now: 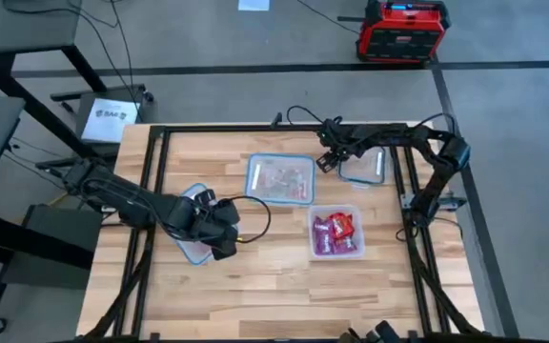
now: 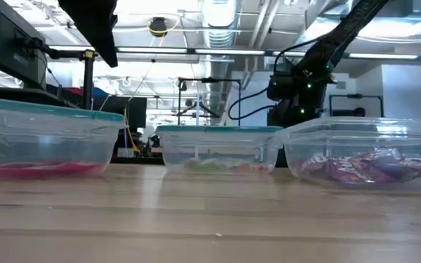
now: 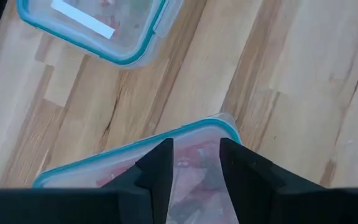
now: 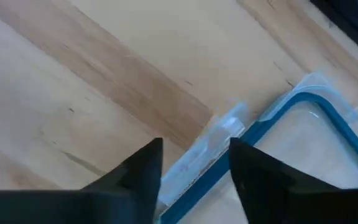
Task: Sort candy
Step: Close the middle right transparent bin
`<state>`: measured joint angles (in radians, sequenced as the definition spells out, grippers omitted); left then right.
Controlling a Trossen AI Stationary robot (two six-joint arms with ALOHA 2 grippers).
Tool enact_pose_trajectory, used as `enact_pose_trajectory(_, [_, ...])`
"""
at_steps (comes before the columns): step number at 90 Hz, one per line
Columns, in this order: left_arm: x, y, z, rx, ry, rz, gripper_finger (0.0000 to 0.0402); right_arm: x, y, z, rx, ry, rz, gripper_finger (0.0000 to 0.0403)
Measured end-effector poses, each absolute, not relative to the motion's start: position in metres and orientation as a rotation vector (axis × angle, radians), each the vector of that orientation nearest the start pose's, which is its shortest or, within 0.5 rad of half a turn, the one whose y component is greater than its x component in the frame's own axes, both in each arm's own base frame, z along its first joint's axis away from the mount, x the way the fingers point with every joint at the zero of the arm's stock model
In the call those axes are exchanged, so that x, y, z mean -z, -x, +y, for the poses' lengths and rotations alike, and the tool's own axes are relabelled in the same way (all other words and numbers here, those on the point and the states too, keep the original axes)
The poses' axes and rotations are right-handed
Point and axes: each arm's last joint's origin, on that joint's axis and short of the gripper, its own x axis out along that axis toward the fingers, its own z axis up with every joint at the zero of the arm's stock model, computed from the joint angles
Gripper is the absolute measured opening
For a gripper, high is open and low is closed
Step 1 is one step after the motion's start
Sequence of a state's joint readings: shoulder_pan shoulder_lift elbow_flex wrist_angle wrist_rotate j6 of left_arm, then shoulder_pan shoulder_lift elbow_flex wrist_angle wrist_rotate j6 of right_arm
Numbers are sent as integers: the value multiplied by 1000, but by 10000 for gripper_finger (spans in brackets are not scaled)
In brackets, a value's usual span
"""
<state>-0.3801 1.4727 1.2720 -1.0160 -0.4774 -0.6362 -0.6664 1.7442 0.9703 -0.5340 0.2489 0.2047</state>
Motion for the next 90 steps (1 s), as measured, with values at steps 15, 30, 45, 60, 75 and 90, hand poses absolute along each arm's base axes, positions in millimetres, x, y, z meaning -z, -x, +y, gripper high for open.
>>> enact_pose_trajectory(15, [-289,-265,-92,-416,70,1001,118,-142,-232,-194,922,-409,1303,73])
enact_pose_trajectory(30, [-289,-265,-92,-415,73,995,118,-141,-229,-197,938,-449,1302,50])
enact_pose_trajectory(45, [-289,-266,-92,-414,73,994,118,-141,-229,-198,909,-449,1301,54])
enact_pose_trajectory(60, [-290,-266,-92,-413,75,990,118,-142,-230,-196,823,-418,1325,11])
enact_pose_trajectory(75, [-290,-267,-92,-404,72,980,118,-166,-226,-187,763,-421,1357,2])
enact_pose_trajectory(90, [-290,-268,-93,-403,82,968,118,-226,-217,-166,777,-310,1239,1])
